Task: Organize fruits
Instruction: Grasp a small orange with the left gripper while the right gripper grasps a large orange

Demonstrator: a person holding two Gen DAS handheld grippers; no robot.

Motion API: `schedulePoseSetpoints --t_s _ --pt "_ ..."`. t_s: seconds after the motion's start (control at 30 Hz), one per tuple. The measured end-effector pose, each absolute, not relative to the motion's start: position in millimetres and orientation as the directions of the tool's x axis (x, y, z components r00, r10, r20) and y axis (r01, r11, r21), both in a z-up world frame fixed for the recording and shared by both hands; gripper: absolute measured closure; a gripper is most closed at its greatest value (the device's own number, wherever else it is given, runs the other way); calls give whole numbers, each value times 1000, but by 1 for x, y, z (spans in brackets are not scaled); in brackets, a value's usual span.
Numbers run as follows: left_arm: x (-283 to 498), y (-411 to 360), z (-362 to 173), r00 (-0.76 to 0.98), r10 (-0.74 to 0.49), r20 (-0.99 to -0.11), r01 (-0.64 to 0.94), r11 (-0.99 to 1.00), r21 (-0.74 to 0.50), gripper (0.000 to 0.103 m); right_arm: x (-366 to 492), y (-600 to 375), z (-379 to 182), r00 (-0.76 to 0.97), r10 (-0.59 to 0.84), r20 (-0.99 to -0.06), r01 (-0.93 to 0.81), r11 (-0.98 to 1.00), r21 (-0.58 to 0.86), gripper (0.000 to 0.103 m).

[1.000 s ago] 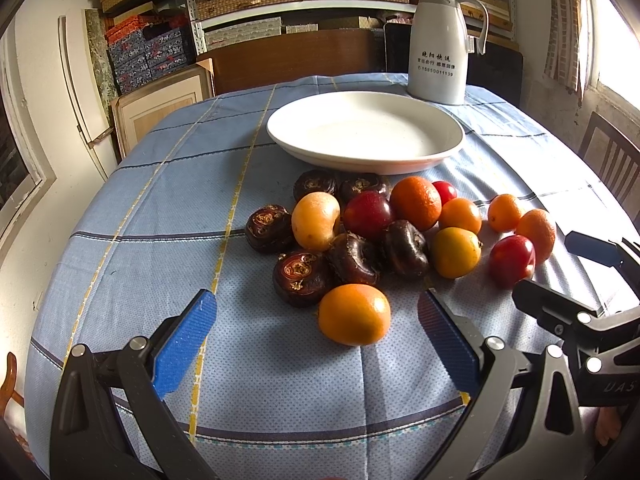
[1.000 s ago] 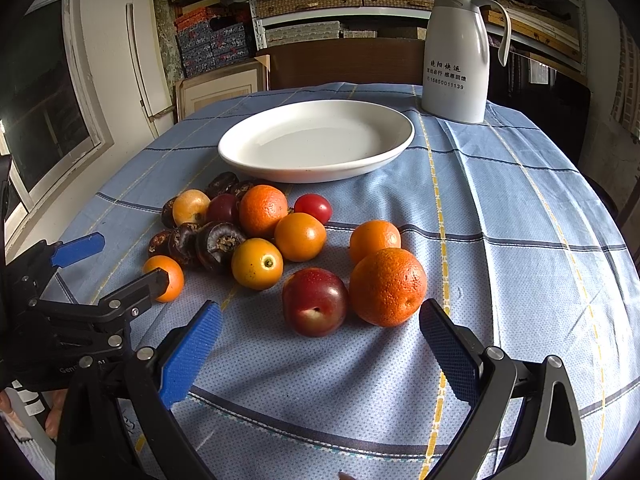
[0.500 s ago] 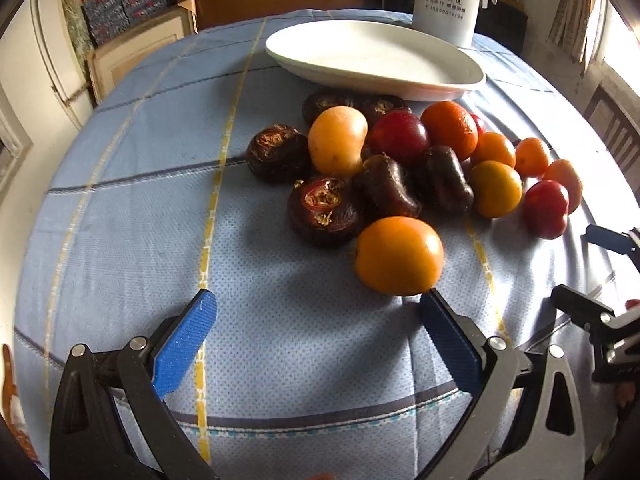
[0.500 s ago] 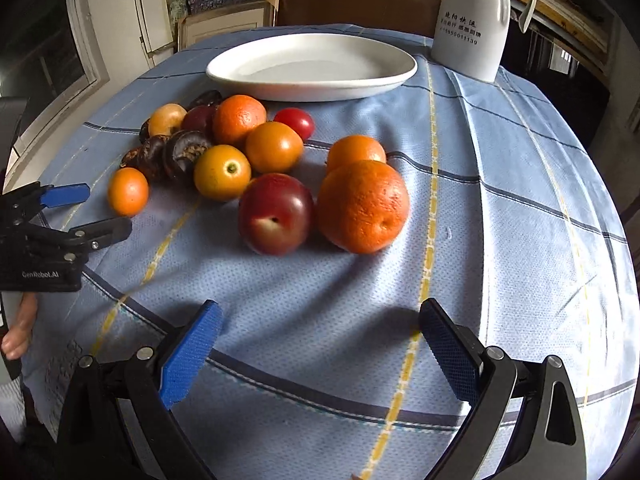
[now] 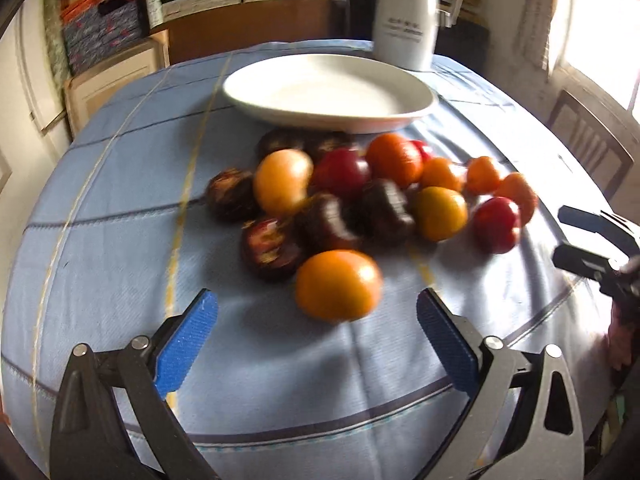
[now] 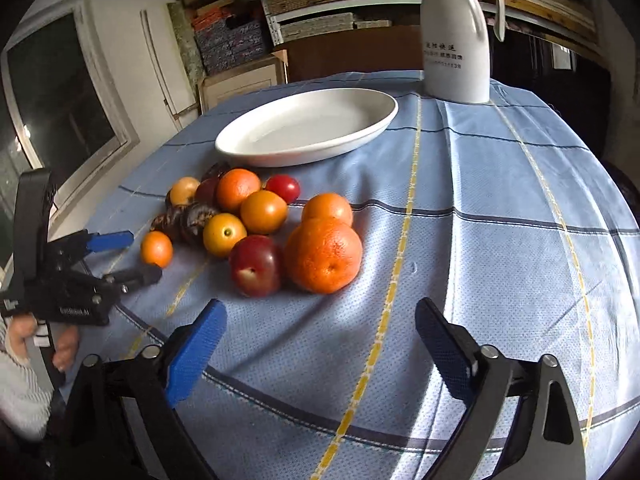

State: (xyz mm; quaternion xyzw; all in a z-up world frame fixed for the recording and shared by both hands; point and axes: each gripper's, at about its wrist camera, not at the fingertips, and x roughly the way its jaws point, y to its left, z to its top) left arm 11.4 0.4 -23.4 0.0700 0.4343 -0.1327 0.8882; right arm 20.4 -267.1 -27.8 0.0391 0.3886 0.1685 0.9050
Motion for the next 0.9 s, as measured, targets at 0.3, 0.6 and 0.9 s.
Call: schedulePoseSetpoints --t_s 0.3,0.6,0.9 --pt "18 -9 -27 552 -210 -807 320 947 -27 52 57 -273 -28 610 423 -670 -251 905 342 33" --pt "22 -14 -28 544 -249 -801 339 939 -61 58 68 -282 -39 561 519 -645 -234 847 477 57" --pt "19 -10 -2 620 -280 -733 332 940 -79 58 54 -285 -25 628 501 -595 -258 856 449 58"
